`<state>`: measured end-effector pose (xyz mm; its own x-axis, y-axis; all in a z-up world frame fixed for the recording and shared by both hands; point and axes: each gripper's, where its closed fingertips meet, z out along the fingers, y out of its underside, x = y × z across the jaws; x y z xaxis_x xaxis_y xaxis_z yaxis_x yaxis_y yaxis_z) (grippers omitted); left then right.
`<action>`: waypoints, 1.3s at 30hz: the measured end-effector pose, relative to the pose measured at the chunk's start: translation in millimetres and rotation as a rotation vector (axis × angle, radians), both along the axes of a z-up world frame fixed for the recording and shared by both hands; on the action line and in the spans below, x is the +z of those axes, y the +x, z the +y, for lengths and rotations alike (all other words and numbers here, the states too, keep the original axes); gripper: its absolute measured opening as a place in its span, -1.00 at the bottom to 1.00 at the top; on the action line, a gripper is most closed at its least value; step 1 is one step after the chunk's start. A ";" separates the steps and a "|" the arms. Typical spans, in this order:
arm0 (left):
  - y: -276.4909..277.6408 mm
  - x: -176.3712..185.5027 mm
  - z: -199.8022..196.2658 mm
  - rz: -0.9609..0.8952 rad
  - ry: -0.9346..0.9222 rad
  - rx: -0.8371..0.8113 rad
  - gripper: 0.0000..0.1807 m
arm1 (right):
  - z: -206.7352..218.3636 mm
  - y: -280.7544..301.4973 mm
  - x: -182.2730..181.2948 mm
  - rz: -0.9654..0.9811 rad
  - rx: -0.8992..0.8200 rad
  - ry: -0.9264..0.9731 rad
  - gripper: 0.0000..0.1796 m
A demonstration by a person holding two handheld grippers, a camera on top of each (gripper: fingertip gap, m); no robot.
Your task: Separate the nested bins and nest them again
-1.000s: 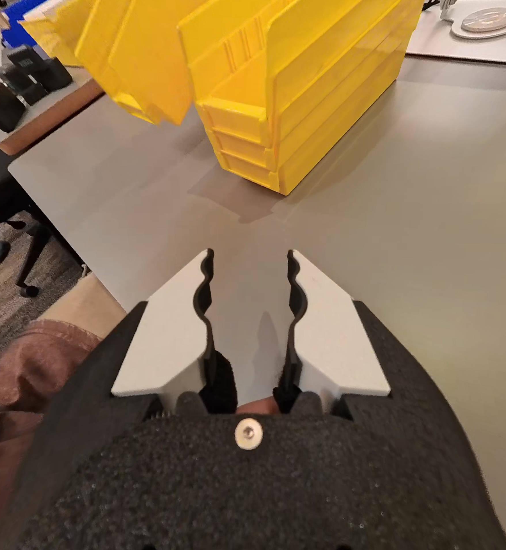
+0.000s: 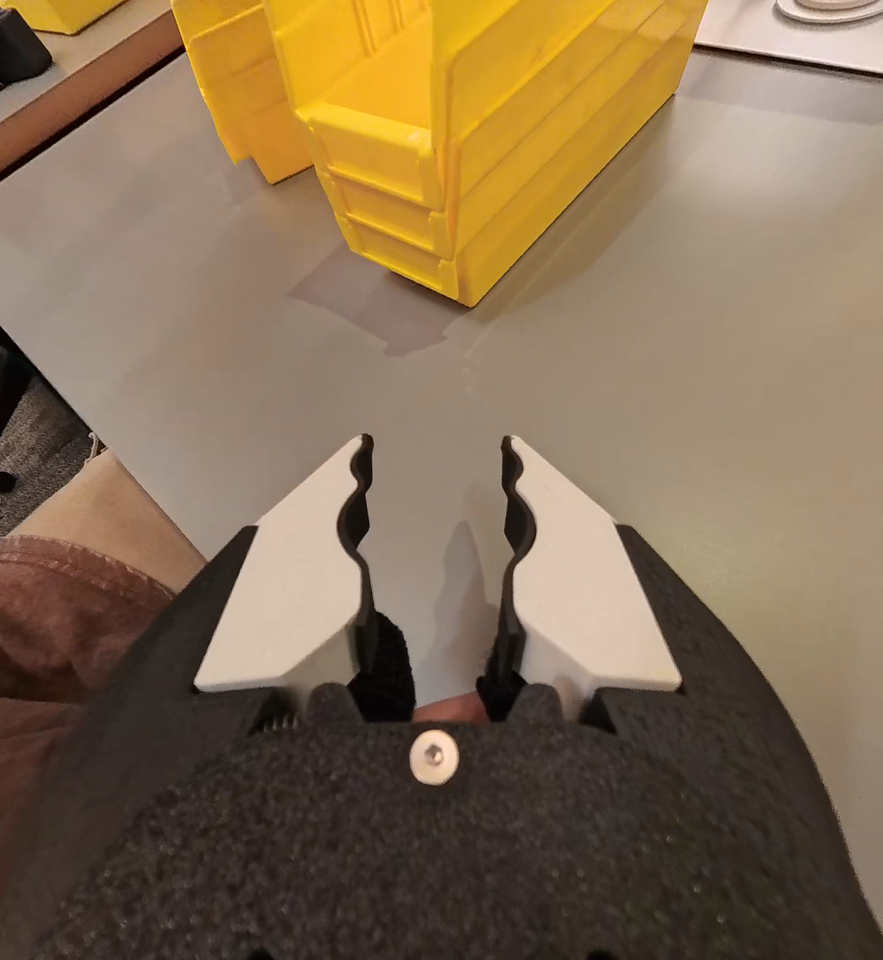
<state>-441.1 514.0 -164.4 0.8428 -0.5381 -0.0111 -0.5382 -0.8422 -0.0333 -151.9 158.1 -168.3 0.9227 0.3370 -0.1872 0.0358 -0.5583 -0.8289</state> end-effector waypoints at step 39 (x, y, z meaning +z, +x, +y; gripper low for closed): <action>43.8 80.6 -168.9 -0.763 0.602 -0.010 -0.32 | 145.5 -34.6 156.1 -0.129 -0.021 -0.190 -0.03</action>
